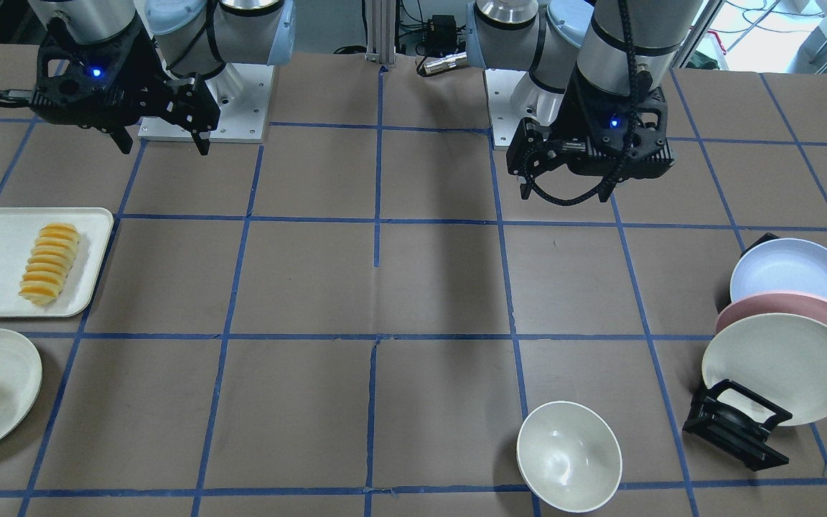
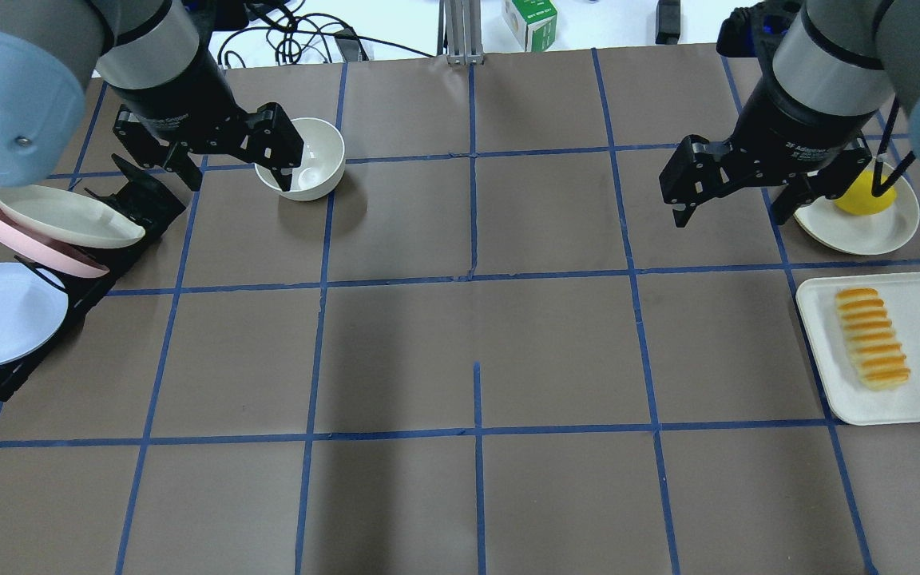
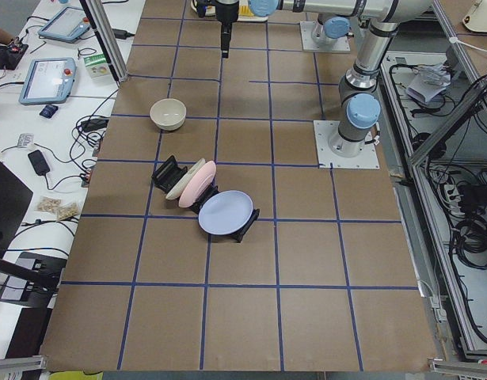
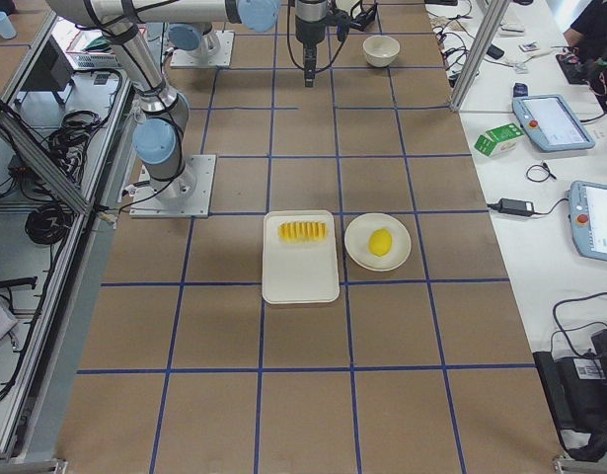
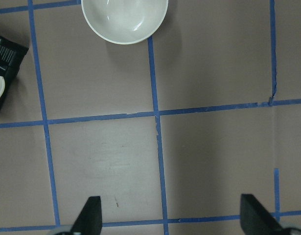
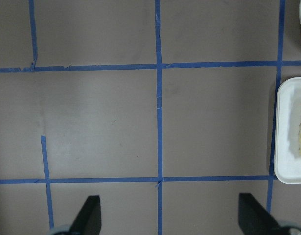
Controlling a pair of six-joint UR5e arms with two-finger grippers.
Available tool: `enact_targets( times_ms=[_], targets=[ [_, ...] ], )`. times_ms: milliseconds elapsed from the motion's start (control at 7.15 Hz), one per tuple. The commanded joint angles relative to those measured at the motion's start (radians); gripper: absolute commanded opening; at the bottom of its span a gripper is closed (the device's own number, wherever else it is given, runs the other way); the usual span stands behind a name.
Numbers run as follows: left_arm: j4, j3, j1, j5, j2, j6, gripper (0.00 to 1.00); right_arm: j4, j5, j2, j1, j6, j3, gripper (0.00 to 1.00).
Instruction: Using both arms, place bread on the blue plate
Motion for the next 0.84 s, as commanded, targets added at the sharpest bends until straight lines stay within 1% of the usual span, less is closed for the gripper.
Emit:
enact_targets(
  times_ms=[0, 140, 280, 419, 699],
  targets=[
    [-0.007, 0.004, 0.002, 0.006, 0.001, -0.002, 1.00, 0.000, 0.001, 0.000, -0.001, 0.000, 0.000, 1.00],
    [-0.009, 0.006, 0.013, 0.008, 0.006, 0.010, 1.00, 0.002, 0.001, 0.000, -0.002, 0.000, 0.000, 1.00],
    [-0.039, 0.001, 0.034, 0.006, 0.021, 0.024, 1.00, 0.000, -0.001, 0.002, -0.002, 0.000, 0.000, 1.00],
    [-0.050, 0.000, 0.129, 0.018, 0.050, 0.003, 1.00, -0.003, 0.001, 0.002, -0.006, 0.000, 0.000, 1.00],
    [-0.084, -0.028, 0.487, 0.020, 0.064, 0.033, 1.00, -0.006, -0.004, 0.006, -0.014, -0.005, 0.000, 1.00]
  ],
)
